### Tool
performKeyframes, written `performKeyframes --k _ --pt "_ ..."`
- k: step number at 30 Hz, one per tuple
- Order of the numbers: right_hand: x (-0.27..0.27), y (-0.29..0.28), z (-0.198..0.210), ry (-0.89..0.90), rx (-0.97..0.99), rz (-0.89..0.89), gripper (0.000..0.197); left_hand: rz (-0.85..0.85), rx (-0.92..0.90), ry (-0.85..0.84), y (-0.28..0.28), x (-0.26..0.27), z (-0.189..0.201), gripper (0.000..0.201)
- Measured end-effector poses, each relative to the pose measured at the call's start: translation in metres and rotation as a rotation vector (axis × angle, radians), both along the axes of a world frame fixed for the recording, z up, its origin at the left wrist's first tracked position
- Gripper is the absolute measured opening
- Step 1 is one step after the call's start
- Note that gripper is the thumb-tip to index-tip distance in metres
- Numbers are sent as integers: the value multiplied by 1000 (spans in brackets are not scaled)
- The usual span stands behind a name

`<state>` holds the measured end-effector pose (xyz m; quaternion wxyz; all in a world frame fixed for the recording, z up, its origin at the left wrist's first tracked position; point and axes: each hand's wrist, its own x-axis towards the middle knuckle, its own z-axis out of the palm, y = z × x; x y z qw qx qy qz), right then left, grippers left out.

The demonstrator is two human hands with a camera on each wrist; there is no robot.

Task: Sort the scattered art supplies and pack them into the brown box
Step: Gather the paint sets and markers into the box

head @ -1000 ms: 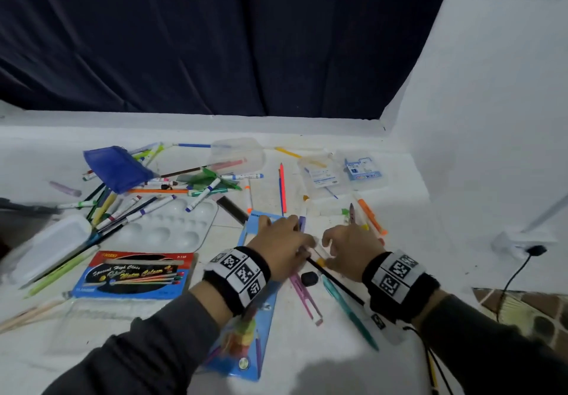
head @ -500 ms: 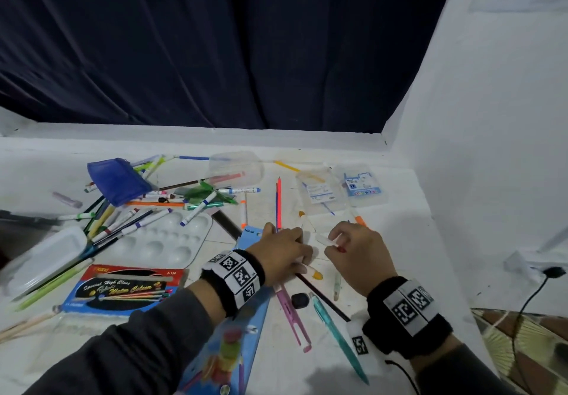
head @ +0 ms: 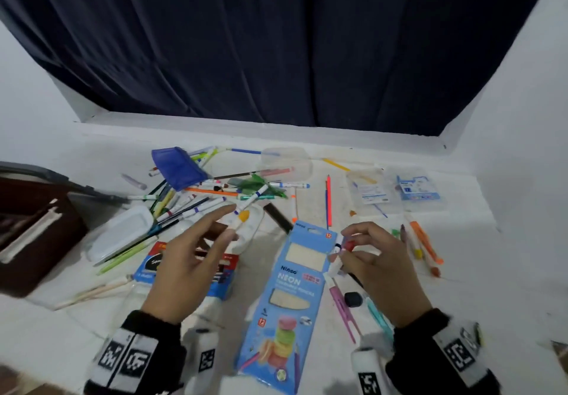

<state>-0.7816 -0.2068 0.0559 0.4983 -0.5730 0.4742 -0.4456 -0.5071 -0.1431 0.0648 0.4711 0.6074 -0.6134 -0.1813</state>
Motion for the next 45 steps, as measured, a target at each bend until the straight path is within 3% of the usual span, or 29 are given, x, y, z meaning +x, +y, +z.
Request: performKeyframes --k 4,9,16,20,24,30,36,40,43,45 --pt "44 10 -6 -1 28 99 21 141 -20 52 40 57 -16 21" --pt "109 19 -11 21 30 159 15 226 53 -36 74 121 -30 14" --pt "211 51 -23 31 109 169 15 17 187 -298 101 197 -40 8" --pt "258 68 -38 96 94 191 16 -167 152 -517 93 229 -54 23" --pt "290 80 -47 221 103 228 18 -188 150 -693 83 239 -60 23" --pt "314 80 -58 450 62 259 20 -259 228 -818 73 235 -64 30" --pt "322 80 -59 559 36 232 20 -393 311 -912 65 235 -65 39" --pt "324 79 -63 571 37 221 20 -481 397 -853 58 237 -61 54" --pt "324 79 -61 608 0 234 19 -482 446 -770 52 246 -56 36" --pt "325 78 -59 591 -20 226 17 -466 456 -750 49 248 -55 37"
